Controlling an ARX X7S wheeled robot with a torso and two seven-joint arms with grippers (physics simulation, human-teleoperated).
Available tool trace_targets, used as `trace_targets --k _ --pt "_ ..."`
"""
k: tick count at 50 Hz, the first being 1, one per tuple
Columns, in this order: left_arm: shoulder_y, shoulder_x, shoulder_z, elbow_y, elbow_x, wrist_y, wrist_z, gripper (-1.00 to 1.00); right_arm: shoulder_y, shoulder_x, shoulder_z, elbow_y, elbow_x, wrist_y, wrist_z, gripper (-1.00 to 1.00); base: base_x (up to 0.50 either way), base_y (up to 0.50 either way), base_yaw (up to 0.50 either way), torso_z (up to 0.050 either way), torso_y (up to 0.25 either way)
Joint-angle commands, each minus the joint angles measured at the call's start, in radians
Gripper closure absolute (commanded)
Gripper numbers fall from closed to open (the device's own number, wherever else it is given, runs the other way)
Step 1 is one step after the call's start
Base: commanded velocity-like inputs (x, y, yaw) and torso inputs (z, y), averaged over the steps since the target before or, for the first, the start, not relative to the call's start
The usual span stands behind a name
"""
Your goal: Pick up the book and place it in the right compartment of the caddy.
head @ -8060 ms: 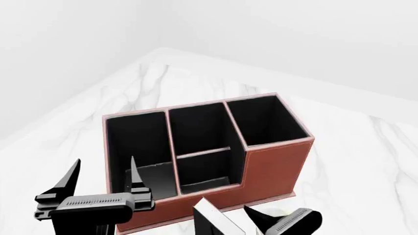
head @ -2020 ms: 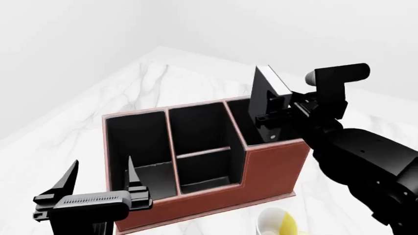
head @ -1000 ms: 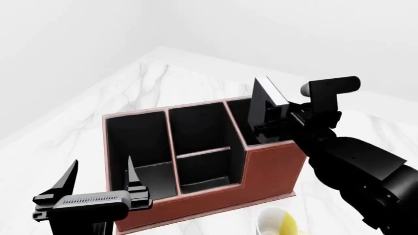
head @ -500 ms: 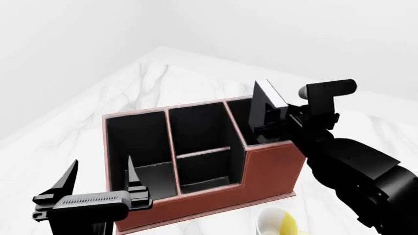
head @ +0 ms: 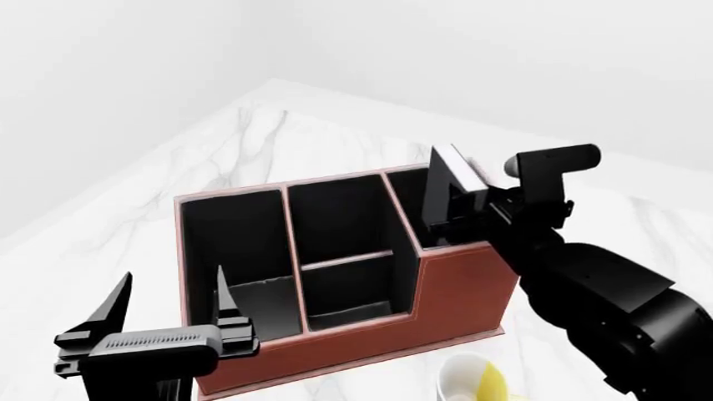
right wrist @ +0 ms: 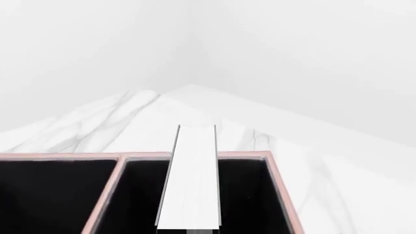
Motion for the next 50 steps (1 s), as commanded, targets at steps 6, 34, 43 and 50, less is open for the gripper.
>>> trace_targets --k 6,34,43,50 --pt "-0.002 -0.002 0.002 -0.002 -0.001 0.001 -0.003 -1.0 0.0 -0.002 0.014 -0.006 -0.039 -0.012 -0.012 1.0 0.0 0.0 0.0 0.0 0.0" --pt "0.0 -0.006 0.005 0.003 -0.005 0.002 -0.01 -1.0 -0.011 -0.01 0.007 0.03 -0.049 -0.036 -0.03 1.0 0.0 0.0 0.0 0.0 0.001" --pt "0.0 -0.008 0.005 0.004 -0.007 0.002 -0.012 -1.0 -0.014 -0.013 0.004 0.04 -0.052 -0.043 -0.035 1.0 0.0 0.0 0.0 0.001 0.002" --pt "0.0 -0.008 0.005 0.003 -0.008 0.003 -0.013 -1.0 -0.018 -0.014 0.002 0.045 -0.053 -0.046 -0.036 1.0 0.0 0.0 0.0 0.0 0.0"
